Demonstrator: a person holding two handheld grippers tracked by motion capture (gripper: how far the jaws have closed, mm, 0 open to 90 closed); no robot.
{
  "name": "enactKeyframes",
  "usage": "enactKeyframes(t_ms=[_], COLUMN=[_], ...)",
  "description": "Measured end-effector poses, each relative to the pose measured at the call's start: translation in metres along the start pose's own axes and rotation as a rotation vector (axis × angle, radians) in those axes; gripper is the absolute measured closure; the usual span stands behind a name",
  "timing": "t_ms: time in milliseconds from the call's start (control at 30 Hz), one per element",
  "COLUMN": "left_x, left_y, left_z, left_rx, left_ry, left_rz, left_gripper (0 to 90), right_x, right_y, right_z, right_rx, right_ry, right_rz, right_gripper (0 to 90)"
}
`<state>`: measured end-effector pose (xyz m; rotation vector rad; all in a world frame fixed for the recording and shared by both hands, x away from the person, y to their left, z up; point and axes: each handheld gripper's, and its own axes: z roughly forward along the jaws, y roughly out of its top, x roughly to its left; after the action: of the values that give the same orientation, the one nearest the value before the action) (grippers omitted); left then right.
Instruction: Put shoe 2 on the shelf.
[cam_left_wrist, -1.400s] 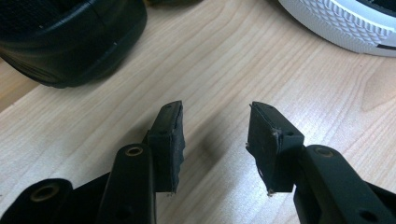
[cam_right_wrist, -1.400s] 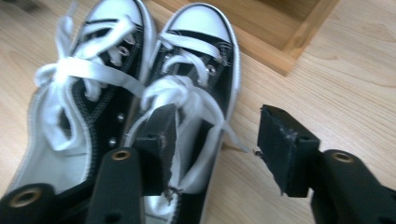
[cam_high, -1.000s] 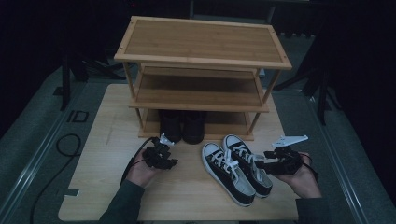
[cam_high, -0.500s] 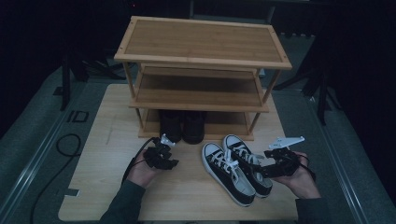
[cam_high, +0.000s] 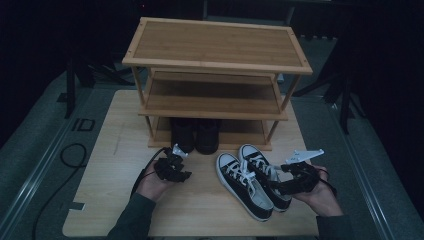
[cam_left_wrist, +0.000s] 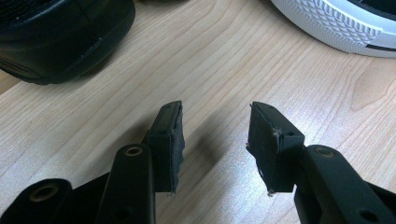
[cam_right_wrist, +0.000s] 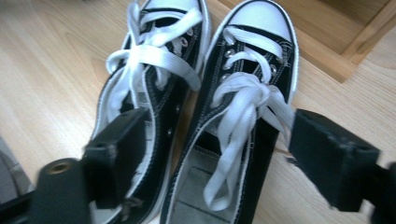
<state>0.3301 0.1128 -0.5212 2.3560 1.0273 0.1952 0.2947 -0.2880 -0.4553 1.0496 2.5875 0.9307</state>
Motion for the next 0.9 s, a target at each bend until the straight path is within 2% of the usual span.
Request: enactKeyframes(t_ms=[233, 633, 900], left_x=[0.000, 0.001, 0.001], left_y=[0.000, -0.001, -0.001], left_z=[-0.001, -0.001, -0.001], left_rx=[-0.004, -0.002, -0.002], left_ry=[0.000, 0.005, 0.002], left_rz=[-0.003, -0.004, -0.002], left_gripper=[55.6, 55.6, 55.6], right_x=[0.002, 0.011, 0.015], right_y=[-0.002, -0.004, -0.005], right_z=[-0.004, -0.001, 0.005], right_rx=[-0.011, 0.019, 0.035], right_ry=[0.005, 0.037, 0.043], right_rz=[-0.002, -0.027, -0.025], right_gripper=[32.9, 46.5, 46.0])
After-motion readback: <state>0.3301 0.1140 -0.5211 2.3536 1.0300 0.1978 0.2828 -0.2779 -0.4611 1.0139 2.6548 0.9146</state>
